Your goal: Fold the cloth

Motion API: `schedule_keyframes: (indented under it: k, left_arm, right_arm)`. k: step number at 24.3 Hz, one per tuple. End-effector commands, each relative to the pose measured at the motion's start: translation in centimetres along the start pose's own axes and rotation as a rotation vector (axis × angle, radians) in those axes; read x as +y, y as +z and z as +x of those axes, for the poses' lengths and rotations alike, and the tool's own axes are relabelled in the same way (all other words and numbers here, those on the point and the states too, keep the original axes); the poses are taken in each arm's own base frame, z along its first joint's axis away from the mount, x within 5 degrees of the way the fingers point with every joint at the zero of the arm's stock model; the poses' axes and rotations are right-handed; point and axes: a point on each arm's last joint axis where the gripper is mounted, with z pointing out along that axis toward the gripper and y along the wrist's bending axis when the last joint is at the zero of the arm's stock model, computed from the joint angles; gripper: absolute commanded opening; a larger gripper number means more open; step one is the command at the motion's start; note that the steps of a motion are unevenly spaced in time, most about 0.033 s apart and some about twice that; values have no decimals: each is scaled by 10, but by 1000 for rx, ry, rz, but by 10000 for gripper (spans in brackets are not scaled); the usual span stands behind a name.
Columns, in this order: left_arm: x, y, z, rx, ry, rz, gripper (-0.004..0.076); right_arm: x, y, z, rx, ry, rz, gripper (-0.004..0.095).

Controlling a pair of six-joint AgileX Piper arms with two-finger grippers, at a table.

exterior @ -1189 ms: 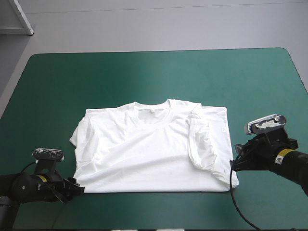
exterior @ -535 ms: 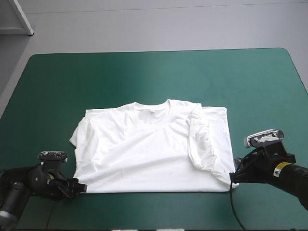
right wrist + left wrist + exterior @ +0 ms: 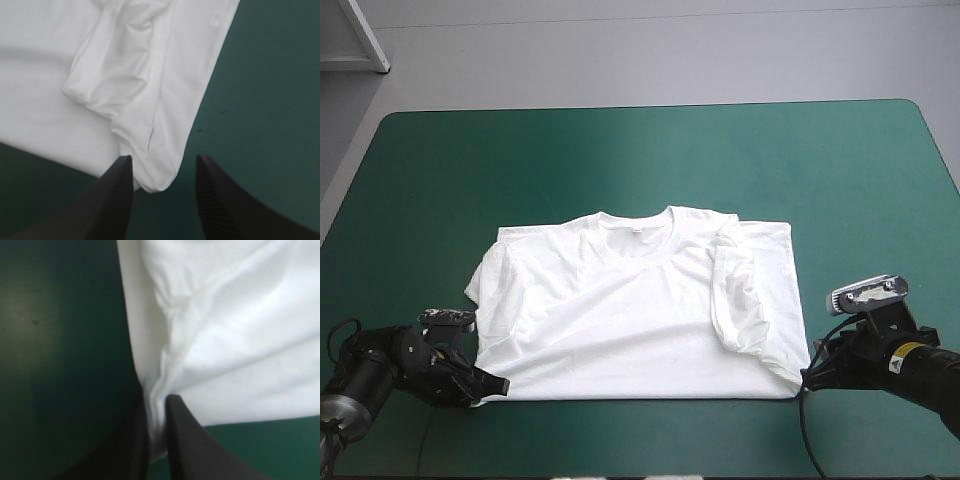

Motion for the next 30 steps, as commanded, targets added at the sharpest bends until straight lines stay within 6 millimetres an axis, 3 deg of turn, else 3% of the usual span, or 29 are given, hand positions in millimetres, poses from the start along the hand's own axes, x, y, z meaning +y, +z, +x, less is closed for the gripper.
schedule_keyframes:
  k: [1, 5, 11, 15, 17, 21, 24, 30]
  left_arm:
    - [0, -5, -5, -30, 20, -4, 19]
    - [-1, -5, -6, -39, 12, 6, 19]
    - [-3, -5, -6, -42, 17, 22, 19]
    - [-3, -5, -6, -42, 17, 22, 19]
    - [-2, -5, -6, -42, 19, 21, 19]
    - [-2, -5, -6, -44, 18, 20, 19]
    - [-2, -5, -6, -42, 23, 19, 19]
    - [-4, -15, 2, -63, 38, 13, 19]
  right_arm:
    - [0, -1, 0, 9, -2, -3, 392]
    - [0, 29, 18, 130, 19, -26, 492]
    - [1, 83, 17, 292, 48, -91, 497]
    - [-2, 107, 16, 377, 35, -90, 422]
    - [-3, 118, 17, 414, 34, -90, 296]
    - [-4, 124, 17, 419, 16, -91, 90]
    - [-7, 120, 22, 480, -30, -75, -8]
    - [-10, 104, 24, 464, -41, -20, -8]
